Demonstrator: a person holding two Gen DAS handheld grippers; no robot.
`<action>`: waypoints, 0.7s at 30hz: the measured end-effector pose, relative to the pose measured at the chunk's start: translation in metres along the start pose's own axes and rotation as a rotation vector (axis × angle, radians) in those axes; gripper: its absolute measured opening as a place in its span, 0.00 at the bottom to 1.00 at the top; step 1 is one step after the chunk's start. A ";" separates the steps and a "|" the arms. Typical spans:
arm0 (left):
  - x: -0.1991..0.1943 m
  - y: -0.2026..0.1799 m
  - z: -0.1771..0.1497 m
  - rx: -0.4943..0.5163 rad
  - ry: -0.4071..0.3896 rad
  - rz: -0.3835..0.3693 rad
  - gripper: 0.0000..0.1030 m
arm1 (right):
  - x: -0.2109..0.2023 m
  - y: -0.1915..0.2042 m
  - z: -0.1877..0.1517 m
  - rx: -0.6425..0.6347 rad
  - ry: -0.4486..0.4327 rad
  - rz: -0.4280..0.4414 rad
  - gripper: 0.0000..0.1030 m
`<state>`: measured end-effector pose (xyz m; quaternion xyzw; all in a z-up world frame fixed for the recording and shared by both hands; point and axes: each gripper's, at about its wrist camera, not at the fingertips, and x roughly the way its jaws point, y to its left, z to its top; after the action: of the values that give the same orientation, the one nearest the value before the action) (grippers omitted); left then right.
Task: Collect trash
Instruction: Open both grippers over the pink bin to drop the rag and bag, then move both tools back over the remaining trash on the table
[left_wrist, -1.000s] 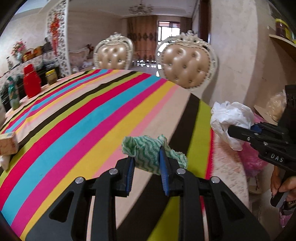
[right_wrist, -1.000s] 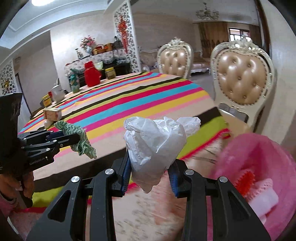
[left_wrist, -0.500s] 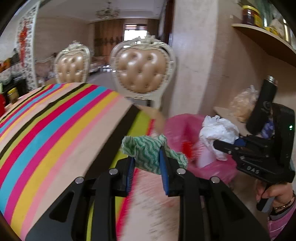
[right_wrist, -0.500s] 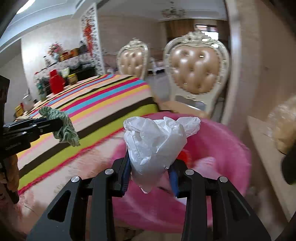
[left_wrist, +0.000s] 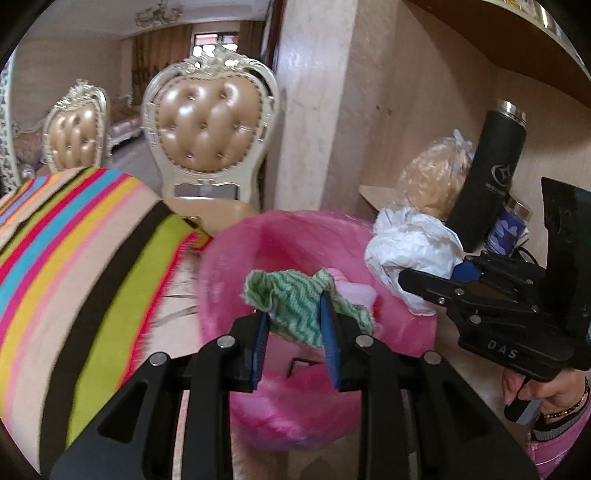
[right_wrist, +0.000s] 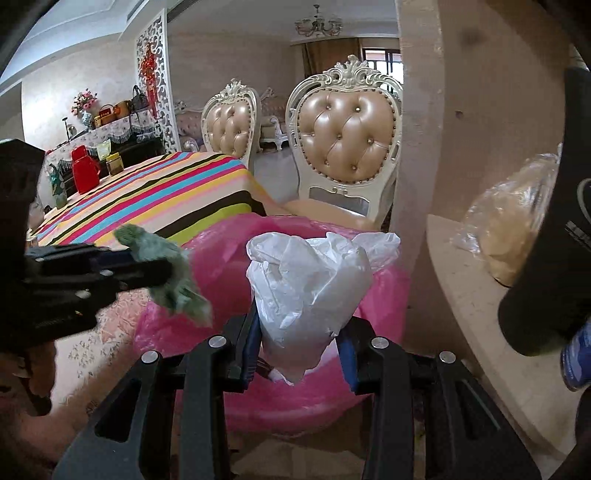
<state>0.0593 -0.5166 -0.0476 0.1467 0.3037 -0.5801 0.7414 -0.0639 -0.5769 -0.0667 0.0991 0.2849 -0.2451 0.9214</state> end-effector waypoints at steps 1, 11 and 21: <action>0.005 -0.001 -0.001 0.007 0.011 -0.007 0.37 | 0.000 -0.001 0.000 0.003 0.000 -0.002 0.36; -0.049 0.058 -0.011 -0.106 -0.100 0.166 0.87 | 0.016 0.014 0.008 -0.002 -0.006 0.038 0.52; -0.121 0.127 -0.047 -0.158 -0.137 0.393 0.95 | 0.012 0.055 0.028 -0.062 -0.041 0.050 0.75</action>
<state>0.1496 -0.3607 -0.0260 0.1047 0.2628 -0.4072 0.8684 -0.0142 -0.5433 -0.0485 0.0725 0.2710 -0.2148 0.9355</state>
